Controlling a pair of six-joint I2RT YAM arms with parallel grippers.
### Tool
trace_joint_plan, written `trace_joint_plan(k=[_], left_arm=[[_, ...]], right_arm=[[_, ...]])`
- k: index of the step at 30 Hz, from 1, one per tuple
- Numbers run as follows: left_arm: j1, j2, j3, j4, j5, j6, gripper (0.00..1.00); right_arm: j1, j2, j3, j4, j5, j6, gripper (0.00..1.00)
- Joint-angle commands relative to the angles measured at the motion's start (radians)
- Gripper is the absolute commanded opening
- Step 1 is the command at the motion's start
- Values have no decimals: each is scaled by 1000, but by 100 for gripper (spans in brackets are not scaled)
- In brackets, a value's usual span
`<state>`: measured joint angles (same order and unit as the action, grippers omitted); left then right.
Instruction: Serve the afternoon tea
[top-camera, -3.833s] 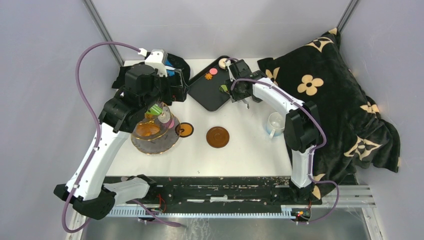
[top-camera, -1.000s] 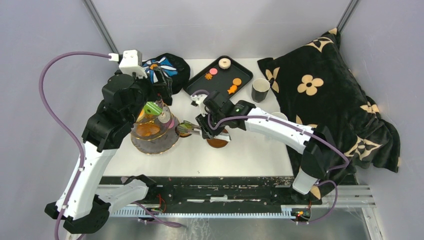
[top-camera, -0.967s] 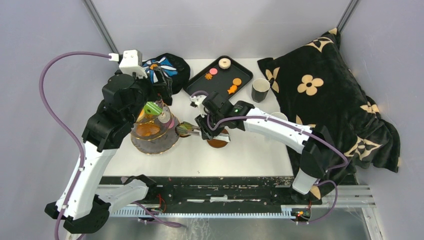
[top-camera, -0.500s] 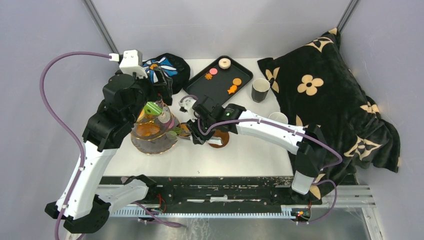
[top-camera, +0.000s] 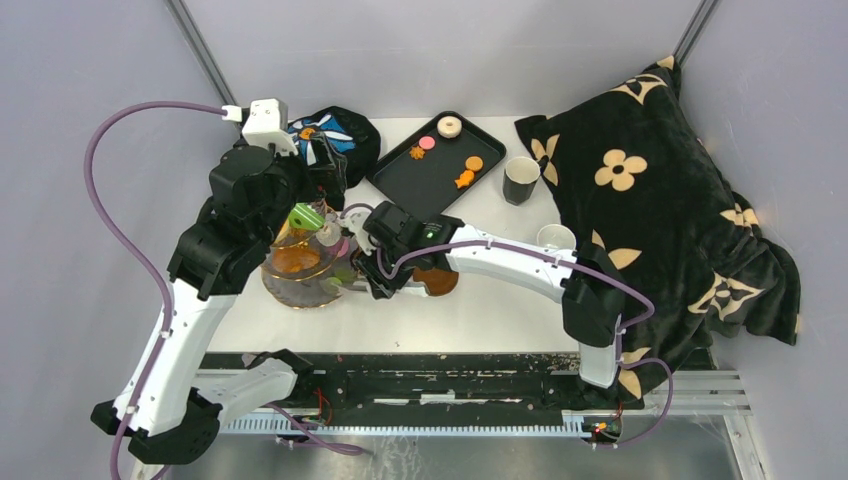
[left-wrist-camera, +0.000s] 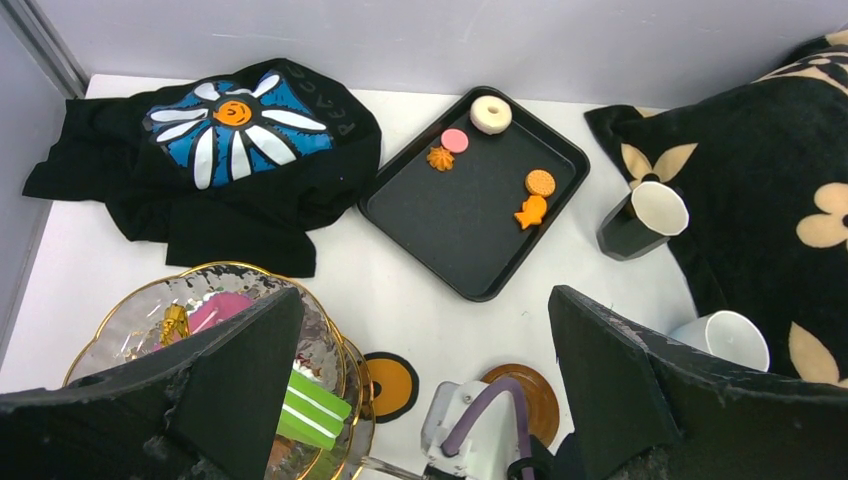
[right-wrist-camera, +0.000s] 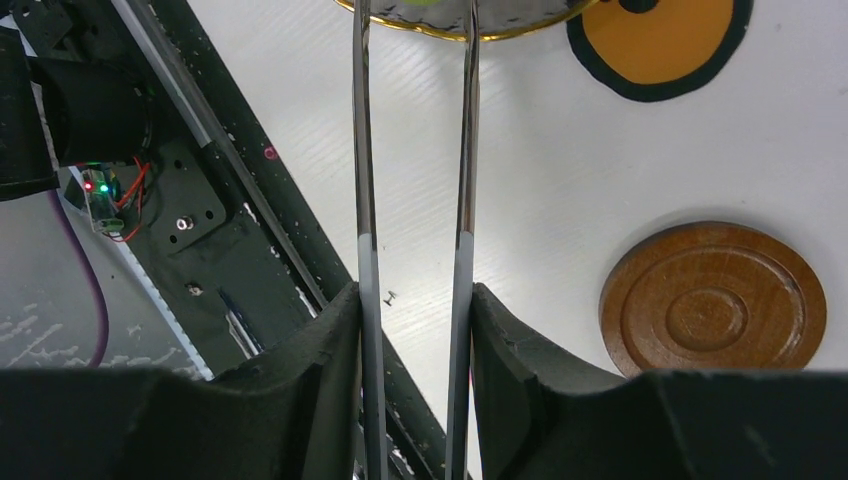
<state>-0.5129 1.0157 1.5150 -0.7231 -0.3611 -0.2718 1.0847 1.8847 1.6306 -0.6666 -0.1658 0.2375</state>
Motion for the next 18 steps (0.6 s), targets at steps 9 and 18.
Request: trace_joint_plan(k=[9, 18], left_arm=[[-1, 13, 6, 49, 1, -18, 99], [-1, 12, 0, 63, -15, -21, 99]], right_arm=[[37, 109, 173, 57, -49, -30, 15], [43, 181, 245, 80, -66, -17, 15]])
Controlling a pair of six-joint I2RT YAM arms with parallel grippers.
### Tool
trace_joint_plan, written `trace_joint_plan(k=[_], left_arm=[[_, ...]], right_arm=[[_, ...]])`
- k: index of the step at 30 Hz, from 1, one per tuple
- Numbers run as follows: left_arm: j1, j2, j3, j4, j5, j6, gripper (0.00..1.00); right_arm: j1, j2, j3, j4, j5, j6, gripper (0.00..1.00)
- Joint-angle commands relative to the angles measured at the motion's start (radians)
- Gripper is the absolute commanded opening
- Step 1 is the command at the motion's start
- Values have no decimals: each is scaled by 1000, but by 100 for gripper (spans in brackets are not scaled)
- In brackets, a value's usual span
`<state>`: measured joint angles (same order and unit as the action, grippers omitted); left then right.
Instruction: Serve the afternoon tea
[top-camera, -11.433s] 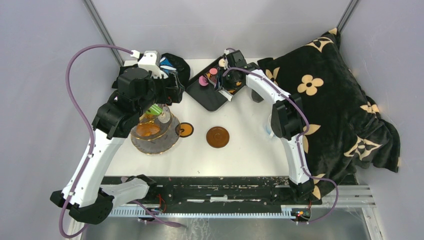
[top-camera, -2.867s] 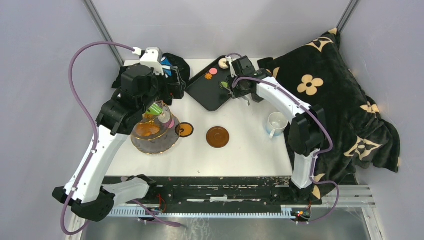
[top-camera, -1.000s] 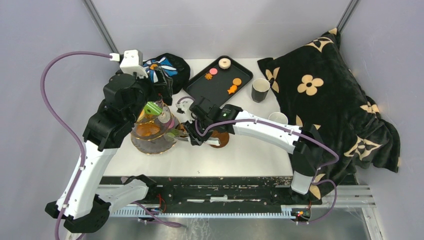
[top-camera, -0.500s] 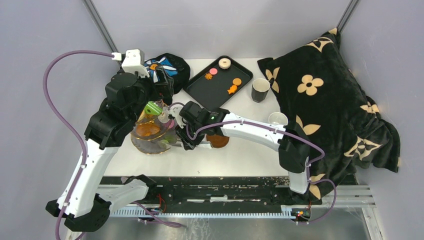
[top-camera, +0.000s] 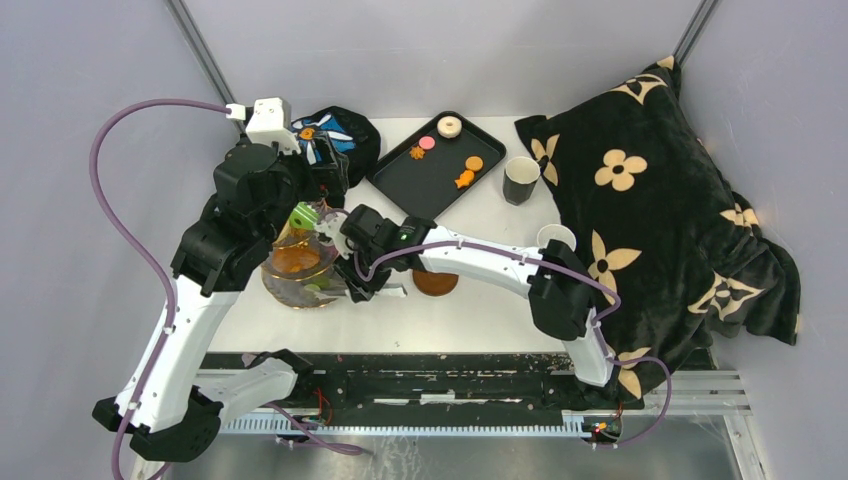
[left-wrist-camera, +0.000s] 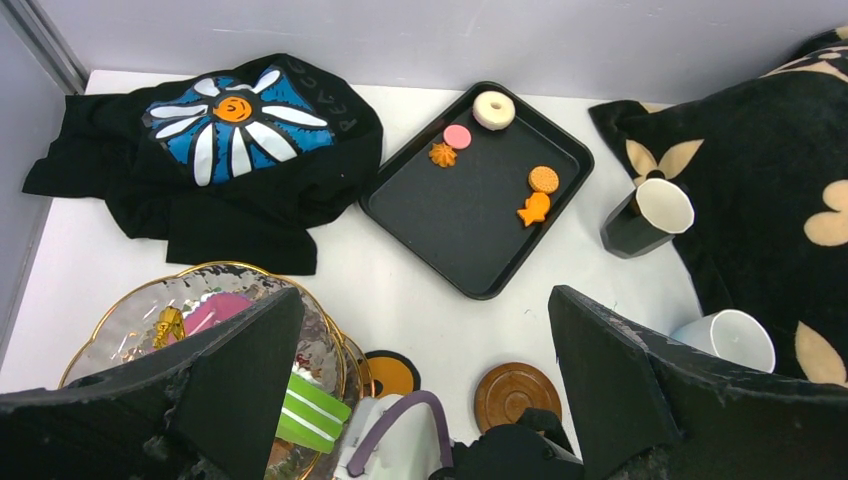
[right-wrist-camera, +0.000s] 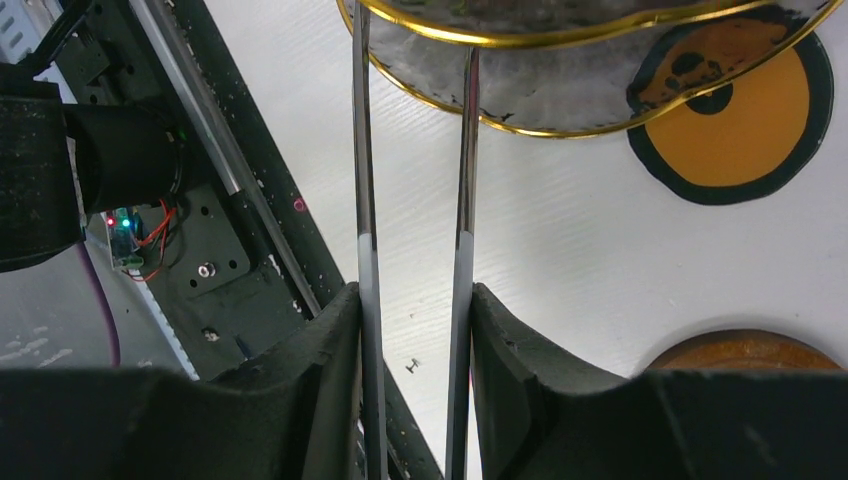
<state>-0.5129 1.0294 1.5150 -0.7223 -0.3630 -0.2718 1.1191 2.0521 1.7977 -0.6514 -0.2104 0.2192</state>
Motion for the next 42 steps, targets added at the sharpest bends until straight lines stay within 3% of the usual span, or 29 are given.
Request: trace_joint_plan(k=[1, 14, 22, 31, 42], left_arm=[[-1, -2, -1, 62, -15, -23, 99], [-1, -3, -7, 64, -27, -14, 99], [-1, -11, -9, 58, -40, -7, 99], [-1, -16, -8, 55, -42, -13, 99], [-2, -22, -5, 53, -34, -22, 99]], right_arm=[[9, 21, 83, 72, -13, 7, 15], [18, 122, 190, 157, 17, 79, 19], [19, 137, 141, 231, 54, 124, 21], [19, 109, 106, 235, 62, 123, 38], [19, 45, 54, 234, 65, 119, 47]])
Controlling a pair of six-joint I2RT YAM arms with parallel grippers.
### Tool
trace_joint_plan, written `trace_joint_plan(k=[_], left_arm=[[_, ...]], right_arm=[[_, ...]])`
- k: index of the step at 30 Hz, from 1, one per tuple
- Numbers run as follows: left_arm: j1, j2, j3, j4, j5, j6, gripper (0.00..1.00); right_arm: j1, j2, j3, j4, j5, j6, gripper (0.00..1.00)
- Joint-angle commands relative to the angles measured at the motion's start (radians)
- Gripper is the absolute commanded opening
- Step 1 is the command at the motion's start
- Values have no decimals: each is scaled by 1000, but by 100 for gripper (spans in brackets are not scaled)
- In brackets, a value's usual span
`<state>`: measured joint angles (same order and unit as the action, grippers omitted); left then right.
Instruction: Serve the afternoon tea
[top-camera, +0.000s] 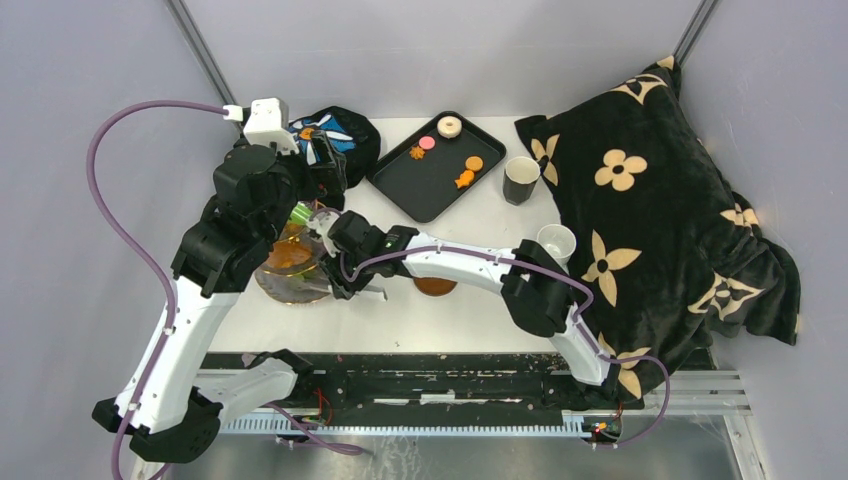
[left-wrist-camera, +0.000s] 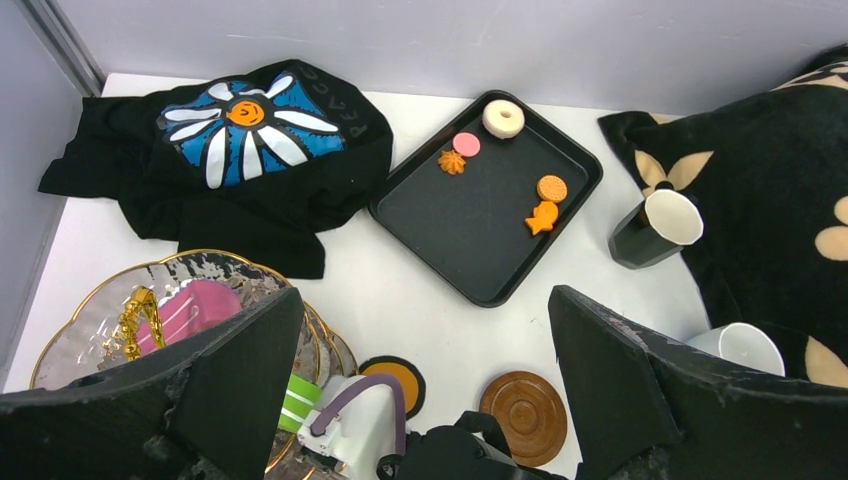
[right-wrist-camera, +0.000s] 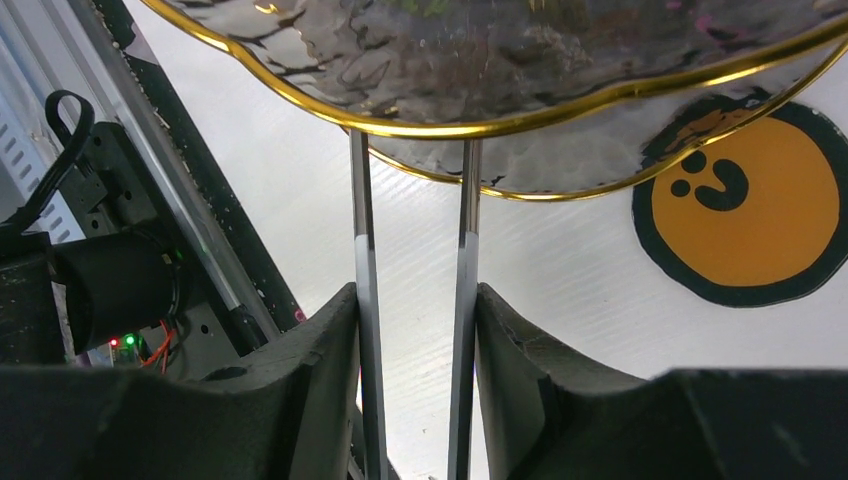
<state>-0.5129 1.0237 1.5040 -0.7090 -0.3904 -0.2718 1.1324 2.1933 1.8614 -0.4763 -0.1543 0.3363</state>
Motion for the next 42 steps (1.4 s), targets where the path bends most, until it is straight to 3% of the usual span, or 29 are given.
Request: trace_joint_plan(k=[1, 17, 27, 42], left_arm=[[-1, -17, 6, 40, -6, -23, 99], [-1, -21, 11, 39, 5, -34, 99], [-1, -20, 17, 33, 4, -35, 99], [-1, -7, 14, 43, 17, -40, 99]], right_arm=[[7, -103, -14, 56, 10, -1, 48], [6, -190, -68, 31, 17, -24, 52], [-7, -362, -259, -17, 164, -119, 52], [-18, -301, -374, 104, 122, 1, 55]])
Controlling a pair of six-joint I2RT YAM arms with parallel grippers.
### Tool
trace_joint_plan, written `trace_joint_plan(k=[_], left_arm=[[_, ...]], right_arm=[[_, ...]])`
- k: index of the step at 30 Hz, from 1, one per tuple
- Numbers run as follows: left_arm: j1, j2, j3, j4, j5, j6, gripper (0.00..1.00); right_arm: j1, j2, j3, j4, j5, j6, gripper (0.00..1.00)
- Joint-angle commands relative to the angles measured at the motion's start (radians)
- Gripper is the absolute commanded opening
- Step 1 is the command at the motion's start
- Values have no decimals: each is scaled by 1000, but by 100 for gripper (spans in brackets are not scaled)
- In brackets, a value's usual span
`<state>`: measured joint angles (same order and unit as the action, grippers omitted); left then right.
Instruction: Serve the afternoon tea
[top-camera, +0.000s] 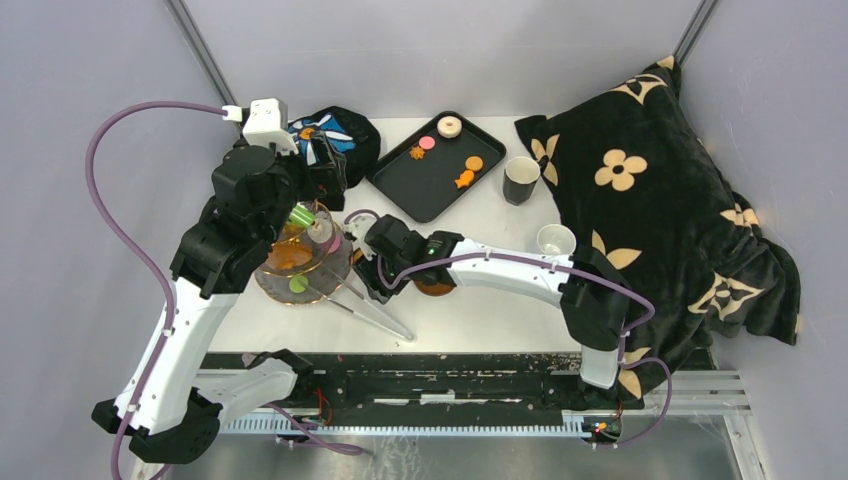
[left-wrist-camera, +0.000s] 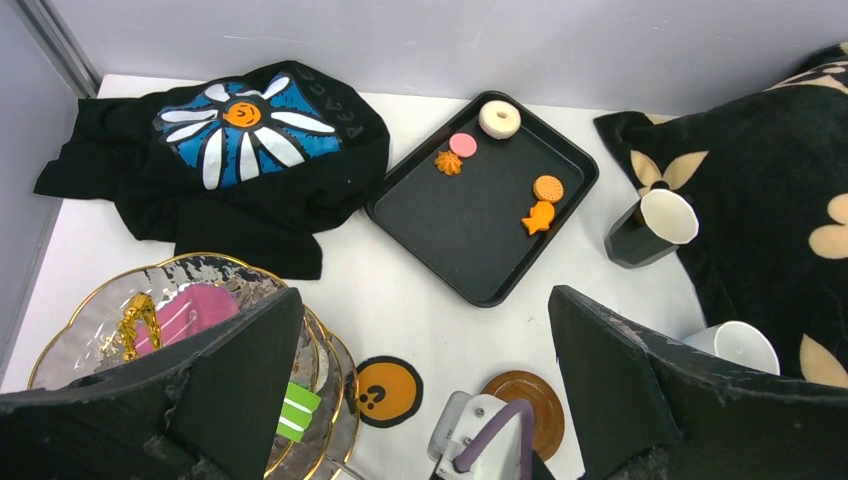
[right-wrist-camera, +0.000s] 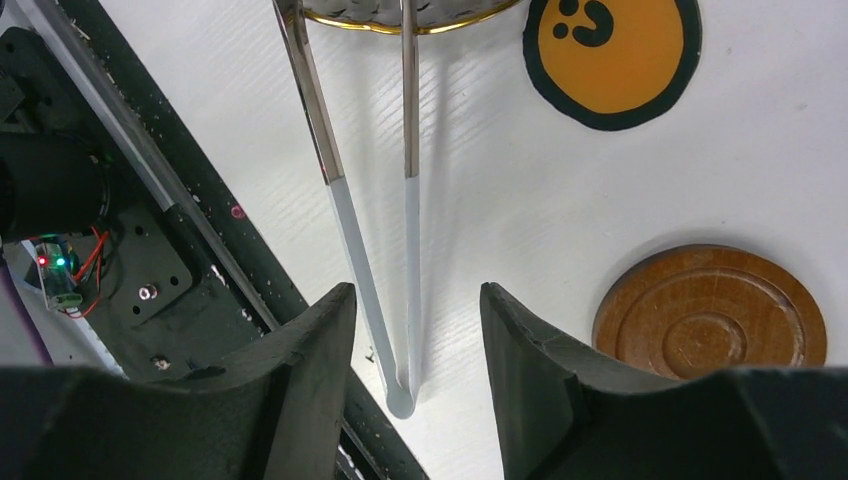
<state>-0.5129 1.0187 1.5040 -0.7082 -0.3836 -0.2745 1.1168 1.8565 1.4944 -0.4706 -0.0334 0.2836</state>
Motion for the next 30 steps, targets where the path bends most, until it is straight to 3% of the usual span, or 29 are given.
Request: trace_joint_plan(k=[1, 17, 30], left_arm=[[-1, -2, 14, 41, 10, -36, 99], [-1, 4, 13, 42, -1, -37, 99], [-1, 0, 12, 41, 0, -40, 99]], right_arm=[[-2, 50, -3, 103, -7, 58, 55], [3, 208, -2, 128, -89, 63, 51], [4, 152, -49, 101, -63, 43, 13]])
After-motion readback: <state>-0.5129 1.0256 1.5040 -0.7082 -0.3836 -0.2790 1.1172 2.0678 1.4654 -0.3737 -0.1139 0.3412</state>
